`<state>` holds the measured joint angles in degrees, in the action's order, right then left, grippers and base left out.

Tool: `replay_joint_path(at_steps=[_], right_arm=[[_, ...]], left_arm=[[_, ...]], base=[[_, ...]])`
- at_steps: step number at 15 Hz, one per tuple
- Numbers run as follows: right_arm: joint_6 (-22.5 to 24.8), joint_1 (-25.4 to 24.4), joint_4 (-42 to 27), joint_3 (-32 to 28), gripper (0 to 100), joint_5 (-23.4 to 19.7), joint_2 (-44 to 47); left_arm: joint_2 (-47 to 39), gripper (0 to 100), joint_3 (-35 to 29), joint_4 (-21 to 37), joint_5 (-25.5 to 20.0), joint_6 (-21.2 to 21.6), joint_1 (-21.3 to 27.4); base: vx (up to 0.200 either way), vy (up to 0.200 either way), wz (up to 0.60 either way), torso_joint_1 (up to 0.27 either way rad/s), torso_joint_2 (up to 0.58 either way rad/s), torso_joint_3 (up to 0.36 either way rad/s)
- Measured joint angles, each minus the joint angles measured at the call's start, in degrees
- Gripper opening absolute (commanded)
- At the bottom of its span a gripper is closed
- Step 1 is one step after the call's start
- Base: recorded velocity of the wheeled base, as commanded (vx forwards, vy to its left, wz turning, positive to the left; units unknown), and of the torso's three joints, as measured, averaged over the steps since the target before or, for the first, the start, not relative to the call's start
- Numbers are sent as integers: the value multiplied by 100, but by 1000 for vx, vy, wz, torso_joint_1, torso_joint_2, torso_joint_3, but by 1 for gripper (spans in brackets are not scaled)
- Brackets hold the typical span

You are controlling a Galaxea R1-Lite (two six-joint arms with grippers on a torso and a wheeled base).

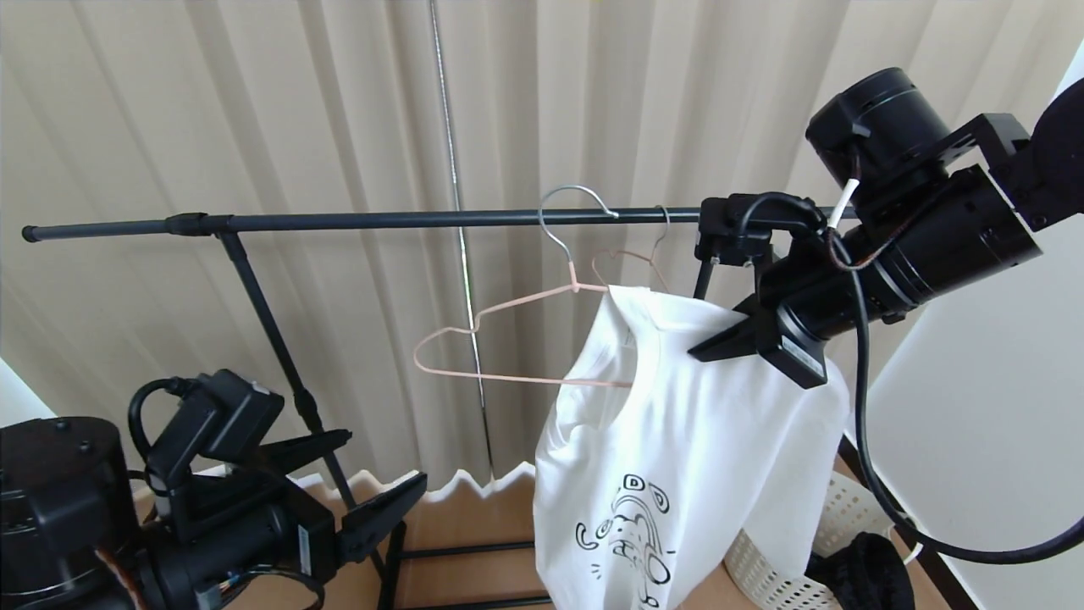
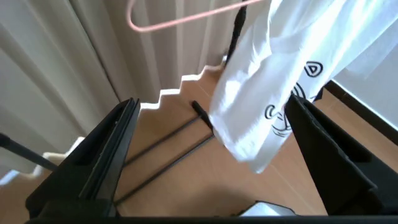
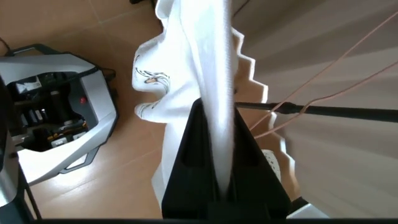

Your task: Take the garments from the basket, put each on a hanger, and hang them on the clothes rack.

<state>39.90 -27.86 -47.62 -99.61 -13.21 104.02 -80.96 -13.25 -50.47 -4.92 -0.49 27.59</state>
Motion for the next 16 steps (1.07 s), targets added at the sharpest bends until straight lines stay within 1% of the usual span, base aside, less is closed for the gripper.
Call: replay_joint_path(at_steps=[2,3,5,6,7,8,11,14,16], right_arm=[[-52,-91,134,13,0,208,-83],[-145,-127,144,22,0,262,-122],[-675,-251,286,22,0,407,-163],[-766,-306,308,24,0,523,-179],[-842,-347,325,57,0,703,-207],[-868,-404,333,96,0,758,-238],[-873,-533,344,146,0,769,-289],[-895,-688,339,160,0,769,-304],[-941,-795,341,195,0,774,-339]], left_arm=[[-316,100,-185,5,550,-251,402],[-575,100,-354,11,873,-438,702],[-1054,100,-745,16,1373,-734,1213],[-1267,100,-905,27,1515,-833,1367],[-1480,100,-1073,17,1638,-898,1460],[-1686,100,-1240,27,1751,-941,1513],[-2066,100,-1619,13,1830,-974,1568],[-2324,100,-1855,13,1885,-969,1582],[-2544,100,-2026,5,2121,-969,1582]], base=[[0,0,0,0,0,0],[0,0,0,0,0,0],[0,0,0,0,0,0],[0,0,0,0,0,0],[0,0,0,0,0,0],[0,0,0,0,0,0],[0,0,0,0,0,0],[0,0,0,0,0,0],[0,0,0,0,0,0]])
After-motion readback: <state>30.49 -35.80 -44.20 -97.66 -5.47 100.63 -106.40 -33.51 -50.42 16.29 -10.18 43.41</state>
